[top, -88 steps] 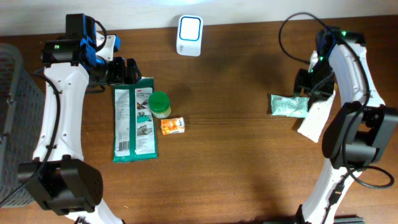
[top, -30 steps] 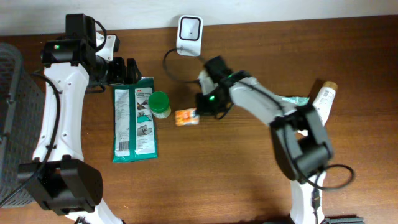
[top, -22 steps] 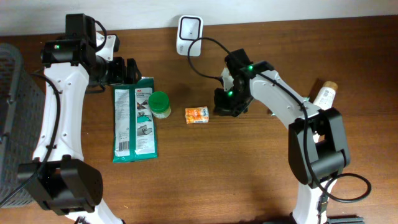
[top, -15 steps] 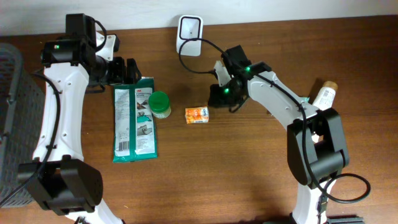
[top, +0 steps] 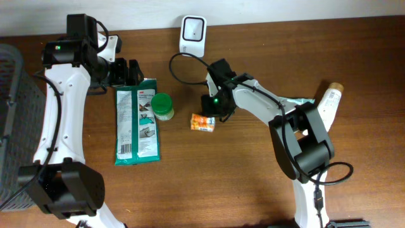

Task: Scan the item barcode
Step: 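Reach the right gripper to the orange Kleenex pack and grasp it, then lift the orange Kleenex pack and hold it over the white scanner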

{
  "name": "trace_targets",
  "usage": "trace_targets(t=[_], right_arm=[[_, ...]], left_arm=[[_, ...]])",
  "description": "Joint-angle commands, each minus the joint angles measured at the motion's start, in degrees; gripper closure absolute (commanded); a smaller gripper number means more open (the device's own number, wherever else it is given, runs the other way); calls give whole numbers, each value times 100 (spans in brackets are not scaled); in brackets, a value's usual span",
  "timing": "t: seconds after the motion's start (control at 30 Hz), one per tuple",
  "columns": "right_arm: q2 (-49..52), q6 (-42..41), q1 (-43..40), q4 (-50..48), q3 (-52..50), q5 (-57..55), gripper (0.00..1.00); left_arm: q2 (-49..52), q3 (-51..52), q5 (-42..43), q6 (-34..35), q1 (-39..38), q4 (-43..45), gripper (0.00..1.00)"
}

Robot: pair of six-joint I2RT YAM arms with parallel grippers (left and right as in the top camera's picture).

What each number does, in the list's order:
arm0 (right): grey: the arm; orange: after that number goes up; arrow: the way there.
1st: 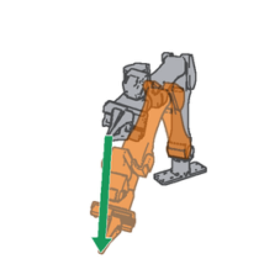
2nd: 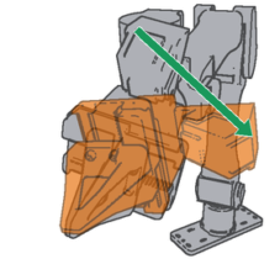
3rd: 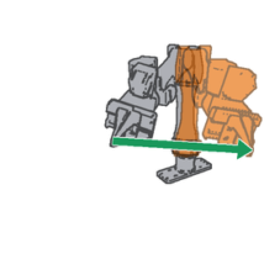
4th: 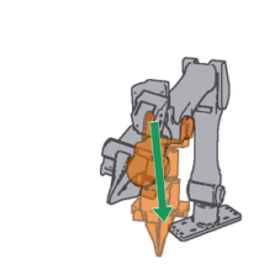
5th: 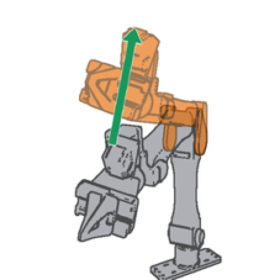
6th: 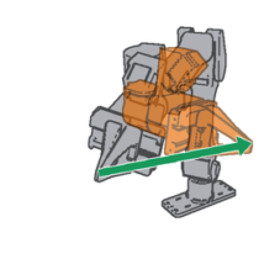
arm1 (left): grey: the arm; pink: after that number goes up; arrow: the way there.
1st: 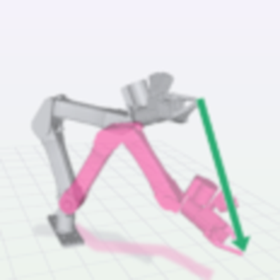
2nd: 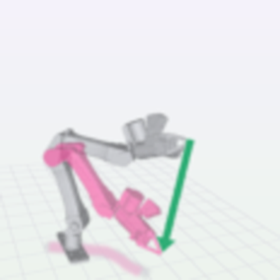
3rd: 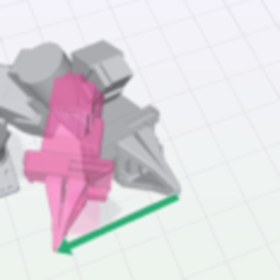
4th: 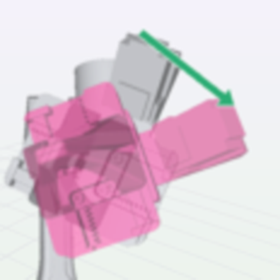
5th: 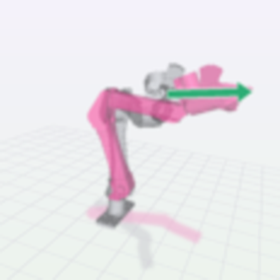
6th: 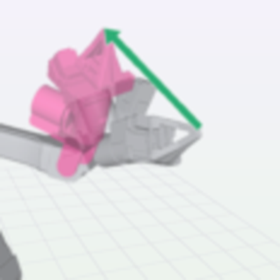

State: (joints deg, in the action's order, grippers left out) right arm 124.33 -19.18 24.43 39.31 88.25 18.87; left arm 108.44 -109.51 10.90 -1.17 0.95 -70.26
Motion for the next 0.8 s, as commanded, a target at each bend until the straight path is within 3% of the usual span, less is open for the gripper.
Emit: trace_targets(t=[0.0, 0.13, 0.23, 0.33, 0.43, 0.63, 0.77], right_arm=[[-240, -109, -55, 691, 118, -109, 76], [-264, -59, -149, 1939, 866, 17, 71], [-264, 485, -195, 2374, 1213, 22, 71], [-264, 1147, -122, 2577, 1285, 610, 78], [-212, 1189, 142, 2905, 1237, 619, 85], [-210, 857, 682, 2924, 619, 638, 87], [-210, 492, 758, 2411, 31, 599, 86]], left_arm=[[35, -35, 17, -105, 35, 9, 1], [35, -35, 17, -105, 35, 9, 1], [35, -35, 17, -105, 35, 9, 1], [35, -35, 17, -105, 35, 9, 1], [35, -35, 17, -105, 35, 9, 1], [35, -35, 17, -107, 35, 9, 1], [35, -35, 17, -105, 35, 9, 1]])
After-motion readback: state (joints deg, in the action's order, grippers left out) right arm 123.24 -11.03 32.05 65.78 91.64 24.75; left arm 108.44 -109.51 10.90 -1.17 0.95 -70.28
